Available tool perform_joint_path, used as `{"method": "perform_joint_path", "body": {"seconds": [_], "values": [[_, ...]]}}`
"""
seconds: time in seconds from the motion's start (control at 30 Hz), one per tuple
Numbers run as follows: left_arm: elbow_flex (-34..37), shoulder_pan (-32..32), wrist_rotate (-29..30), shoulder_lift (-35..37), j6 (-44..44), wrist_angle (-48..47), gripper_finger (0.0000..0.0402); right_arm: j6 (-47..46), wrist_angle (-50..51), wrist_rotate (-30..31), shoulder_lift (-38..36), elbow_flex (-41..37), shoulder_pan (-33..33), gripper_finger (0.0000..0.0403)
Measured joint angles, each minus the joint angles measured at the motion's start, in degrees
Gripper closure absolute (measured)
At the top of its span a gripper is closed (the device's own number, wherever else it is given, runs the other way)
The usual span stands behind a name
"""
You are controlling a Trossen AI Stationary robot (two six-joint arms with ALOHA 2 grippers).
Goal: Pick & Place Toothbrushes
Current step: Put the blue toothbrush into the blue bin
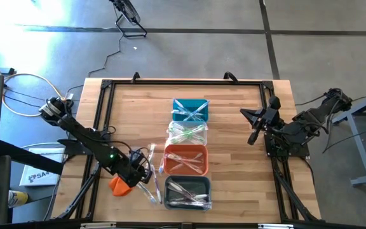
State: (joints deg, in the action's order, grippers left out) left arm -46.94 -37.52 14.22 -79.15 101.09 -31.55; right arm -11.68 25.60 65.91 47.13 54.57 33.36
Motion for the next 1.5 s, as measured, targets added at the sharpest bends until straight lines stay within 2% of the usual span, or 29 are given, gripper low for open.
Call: {"method": "perform_joint_path", "body": {"seconds": [0.2, 0.4, 0.67, 0.83, 1.13, 1.27, 1.5], "values": [[-0.02, -0.04, -7.64, 0.00, 4.64, 4.60, 0.0401, -0.04, -0.41, -0.46, 0.00, 0.00, 0.00, 0.0401], [-0.08, -1.15, -8.30, 0.02, 3.02, 9.35, 0.0401, -0.02, -0.61, -1.73, 0.00, 0.00, 0.00, 0.0401], [-0.07, -4.28, -8.61, 0.02, -7.02, 2.95, 0.0401, -0.03, -0.61, -1.62, 0.00, 0.00, 0.00, 0.0401], [-0.07, -4.09, -12.42, 0.02, -11.28, -0.98, 0.0401, -0.02, -0.61, -1.51, 0.00, 0.00, 0.00, 0.0401], [-0.04, -4.11, -12.13, 0.02, -22.69, -1.26, 0.0398, -0.02, -0.59, -1.51, 0.00, 0.00, 0.00, 0.0401], [-0.04, -4.11, -12.20, 0.02, -27.14, -0.30, 0.0370, -0.04, -0.59, -1.51, 0.00, 0.00, 0.00, 0.0401], [-0.04, -4.11, -11.96, -0.81, -34.35, -0.61, 0.0270, -0.02, -0.59, -1.51, 0.00, 0.00, 0.00, 0.0401]]}}
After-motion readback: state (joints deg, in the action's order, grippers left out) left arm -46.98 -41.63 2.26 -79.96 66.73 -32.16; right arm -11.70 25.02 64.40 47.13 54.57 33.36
